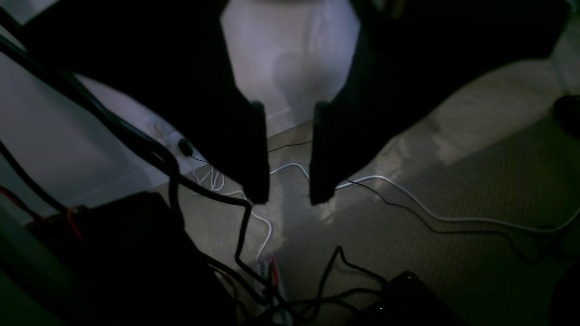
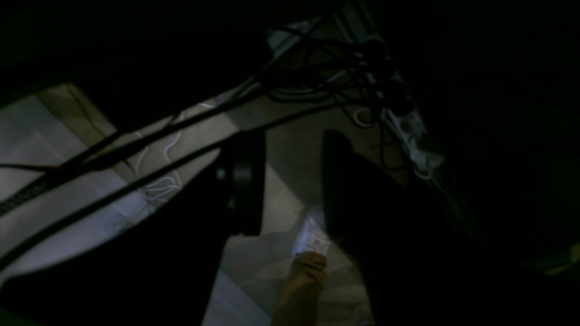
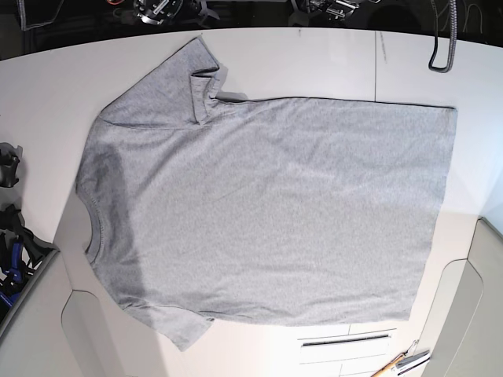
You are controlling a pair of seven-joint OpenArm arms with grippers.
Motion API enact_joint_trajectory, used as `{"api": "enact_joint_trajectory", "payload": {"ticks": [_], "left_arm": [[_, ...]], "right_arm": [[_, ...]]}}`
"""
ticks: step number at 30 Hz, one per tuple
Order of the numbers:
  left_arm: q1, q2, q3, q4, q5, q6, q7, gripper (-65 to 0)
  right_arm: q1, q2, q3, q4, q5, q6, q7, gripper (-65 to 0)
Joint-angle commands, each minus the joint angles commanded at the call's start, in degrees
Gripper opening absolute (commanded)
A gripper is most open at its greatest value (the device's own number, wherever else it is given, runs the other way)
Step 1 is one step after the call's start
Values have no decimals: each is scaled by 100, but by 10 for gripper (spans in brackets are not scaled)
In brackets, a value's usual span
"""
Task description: Fold the T-shirt properly
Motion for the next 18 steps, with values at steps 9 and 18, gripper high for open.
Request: {"api": "enact_joint_trajectory", "payload": {"ticks": [9,18], "left_arm": [[0,0,0,0,-2,20,-133,-556],[2,2,0,2,0,22,-243,-597]], "right_arm": [[0,0,0,0,0,-20,0,-558],[0,2,0,15,0,-20,0,-587]]}}
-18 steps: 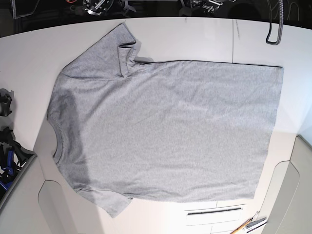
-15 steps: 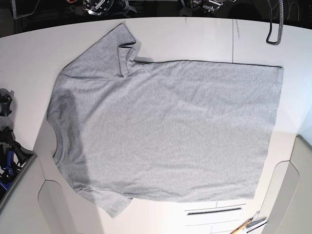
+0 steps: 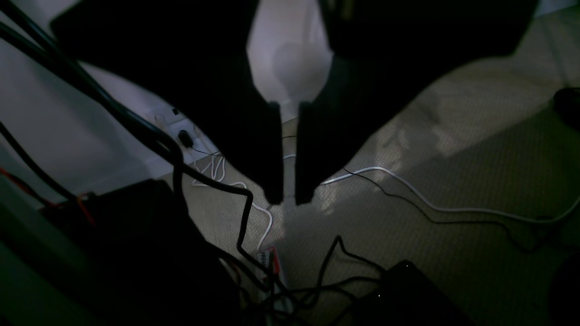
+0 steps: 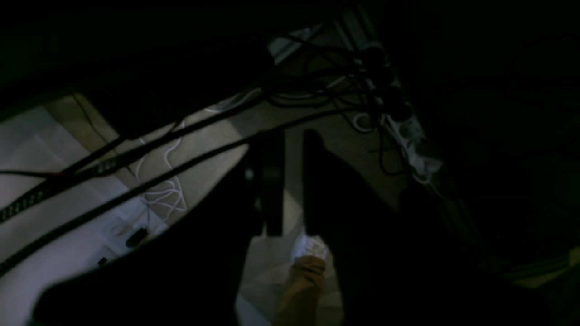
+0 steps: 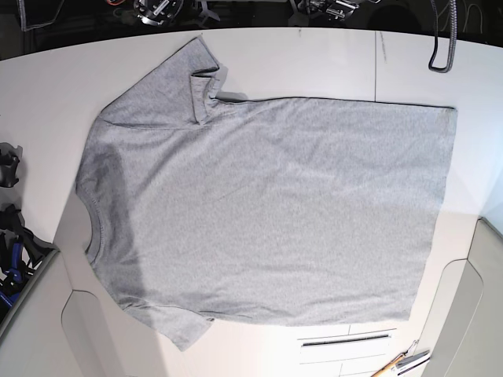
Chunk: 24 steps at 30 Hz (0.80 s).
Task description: Fold the T-shirt properly
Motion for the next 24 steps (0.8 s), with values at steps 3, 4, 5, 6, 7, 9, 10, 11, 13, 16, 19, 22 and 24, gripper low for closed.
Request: {"api": "enact_joint_trajectory", "payload": {"ticks": [3,4,5,6,7,9,10,11,13,16,19,22,24], "left_arm": [[0,-4,0,0,0,-2,4,-597],[0,-2,0,-2,0,-2,4,-597],[2,-4,0,-2,0,-2,7,-597],[7,-2,0,-2,0,-2,7,-597],[13,-2,0,-2,0,0,4,-597],[17,-2,0,-2,0,2,4,-597],[17,-2,0,-2,0,2,4,-597],[17,-2,0,-2,0,24,4,-597],[17,-2,0,-2,0,234,4,-597],[15,-2,0,0,0,389,2,-599],[17,-4,0,-2,0,385,4,-599],[35,-7,0,-2,0,385,7,-599],[76,-26,0,0,-2,385,7,-598]], "right_arm": [[0,-2,0,4,0,0,0,-586],[-2,-2,0,7,0,0,0,-586],[0,-2,0,7,0,0,0,-586],[0,-2,0,7,0,0,0,-586],[-2,-2,0,7,0,0,0,-586],[-17,-2,0,7,0,0,-2,-586],[-22,-2,0,4,0,0,-2,-586],[-37,-2,0,7,0,-2,-4,-586],[-61,0,0,4,0,-2,-7,-586],[-81,0,0,7,0,-2,-7,-586],[-114,0,0,11,0,-2,-7,-586],[-146,0,0,15,-2,0,-7,-586],[-188,0,0,28,-2,0,-7,-586]]}}
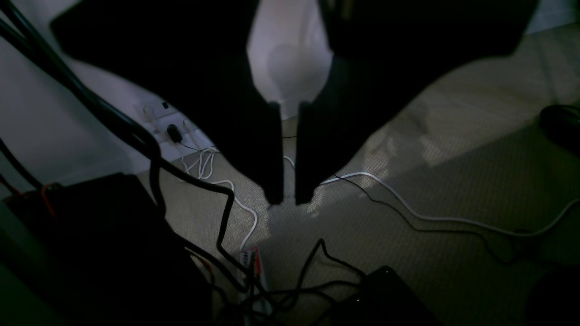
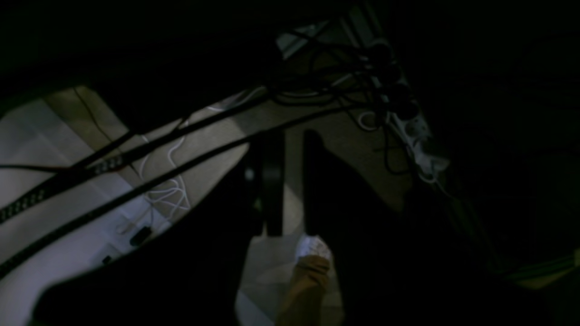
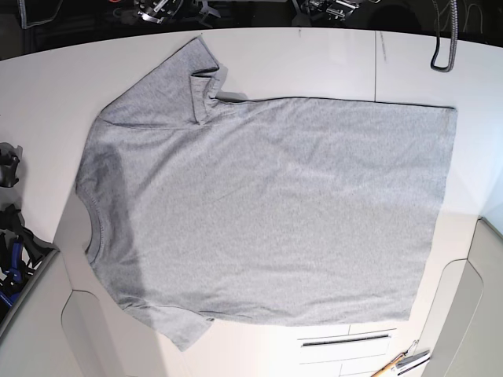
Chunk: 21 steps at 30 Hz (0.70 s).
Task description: Fold the T-shirt properly
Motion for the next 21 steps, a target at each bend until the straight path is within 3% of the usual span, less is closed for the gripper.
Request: {"api": "enact_joint_trajectory", "payload": {"ticks": [6,11,19,21], "left_arm": [[348,-201,0,503,-96,0,203,-599],[960,-520,-4,1574,-485,2,542,-599],[2151,-1115,-426,3237,-848,0,730,-599],[2444,-1204,-680,3637,-846,-109,793,-599]], "right_arm": [[-304,105,0,398,-17,2,0,-586],[-798,461,0,1073,-15,15,0,-586],[-1832,1246,0,2640,212,525,-24,-586],[-2118,1488,0,3104,437,662,-308,-586]]}}
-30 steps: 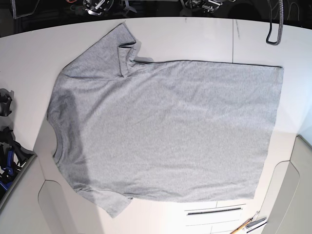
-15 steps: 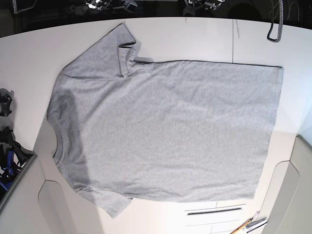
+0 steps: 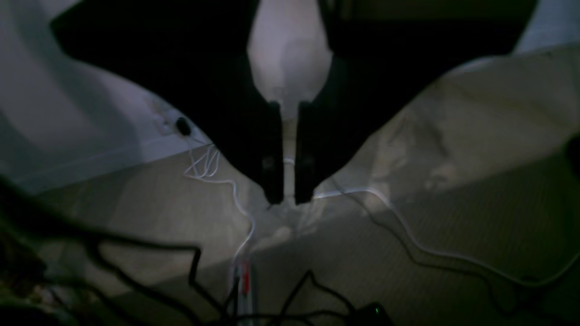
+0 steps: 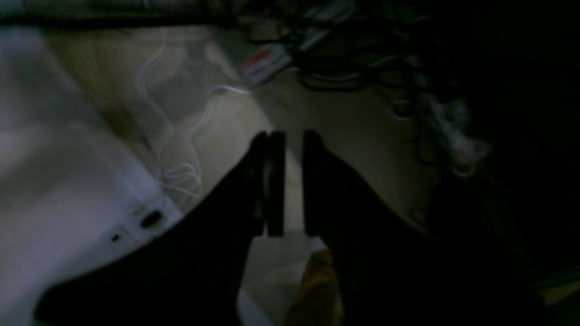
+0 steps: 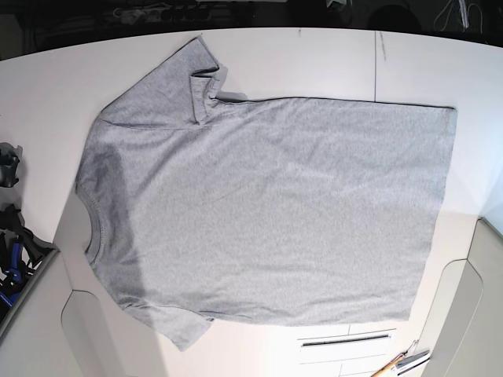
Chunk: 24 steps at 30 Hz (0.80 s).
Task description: Fold the T-shirt properly
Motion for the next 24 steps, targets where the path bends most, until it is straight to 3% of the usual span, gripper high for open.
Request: {"api": "enact_joint_trajectory", "payload": {"ticks": [3,10,13,16,21,24], "left_arm": [[409,-76,-457,584,0,-310,-2,-599],[1294,-107,-1596,1923,-17,-328,26,-599],[1670,-107,-1963,2610,-17,-608,173,-600],[2035,-107,-2297,3327,-20,-623,328,-606],[2734,-107,-2907,4470,-22,-623,367,-606],[3139,-105,-3375,5147,-28,-625,367,-606]], "right_arm": [[-415,343,0,686,269,94,-533,-586],[-1285,1093,7,2365,887,90,-684,-586],[-1598,1370,7,3198,1128,98,-1095,-586],[-1823,1657,7,4006,1364,92,-1504,-586],[-2013,2063,20,5071,1631,90,-1587,-586],[-2011,2131,199,5560,1904,92,-1759,-586]]}}
